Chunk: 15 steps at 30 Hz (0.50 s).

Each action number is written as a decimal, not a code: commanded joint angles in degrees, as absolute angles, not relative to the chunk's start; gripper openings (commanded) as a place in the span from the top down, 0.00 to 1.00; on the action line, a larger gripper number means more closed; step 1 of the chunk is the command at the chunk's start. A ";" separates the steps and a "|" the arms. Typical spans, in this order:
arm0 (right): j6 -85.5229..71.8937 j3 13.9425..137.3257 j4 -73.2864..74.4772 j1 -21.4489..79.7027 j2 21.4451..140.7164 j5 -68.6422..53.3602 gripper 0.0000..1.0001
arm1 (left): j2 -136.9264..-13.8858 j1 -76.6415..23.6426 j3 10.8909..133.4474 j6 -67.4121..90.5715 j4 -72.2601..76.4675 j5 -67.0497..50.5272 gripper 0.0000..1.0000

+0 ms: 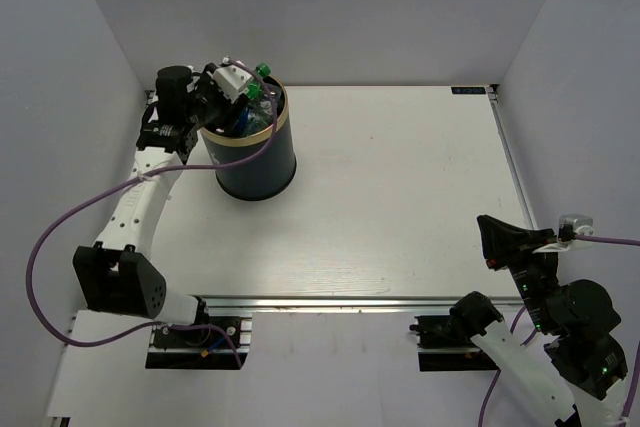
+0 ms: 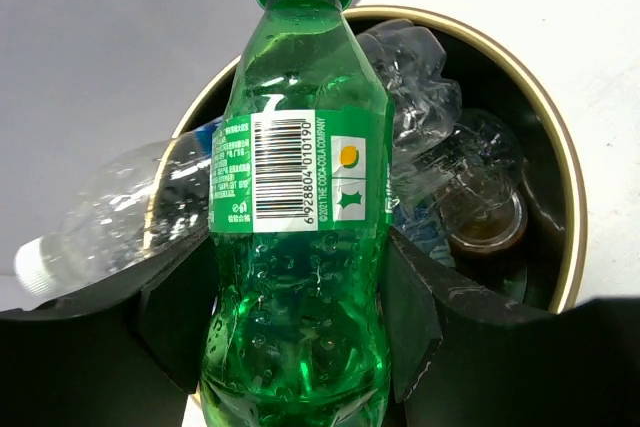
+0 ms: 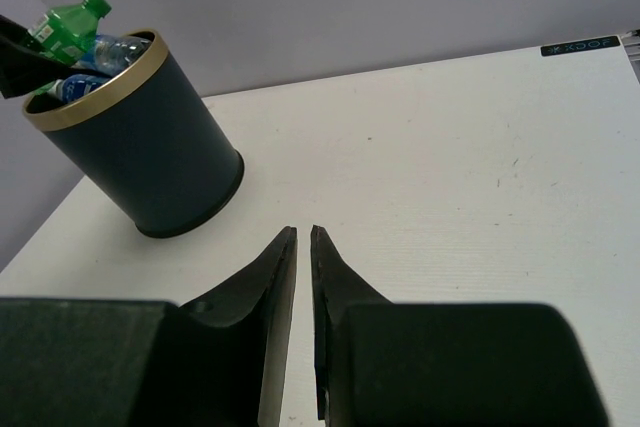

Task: Put the plastic bottles in the bin

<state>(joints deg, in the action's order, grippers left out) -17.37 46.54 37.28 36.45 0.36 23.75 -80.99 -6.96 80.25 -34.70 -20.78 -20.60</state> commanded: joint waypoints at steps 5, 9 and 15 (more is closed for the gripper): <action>-16.61 47.55 36.30 36.65 -14.33 22.94 0.83 | -80.68 -6.42 78.93 -34.89 -18.81 -22.68 0.90; -16.52 47.55 36.04 36.82 -14.24 22.94 0.83 | -80.16 -6.42 76.82 -34.37 -17.49 -19.78 0.62; -16.52 47.37 36.13 36.74 -14.24 22.59 0.83 | -78.93 -6.42 77.34 -33.76 -17.49 -19.25 0.30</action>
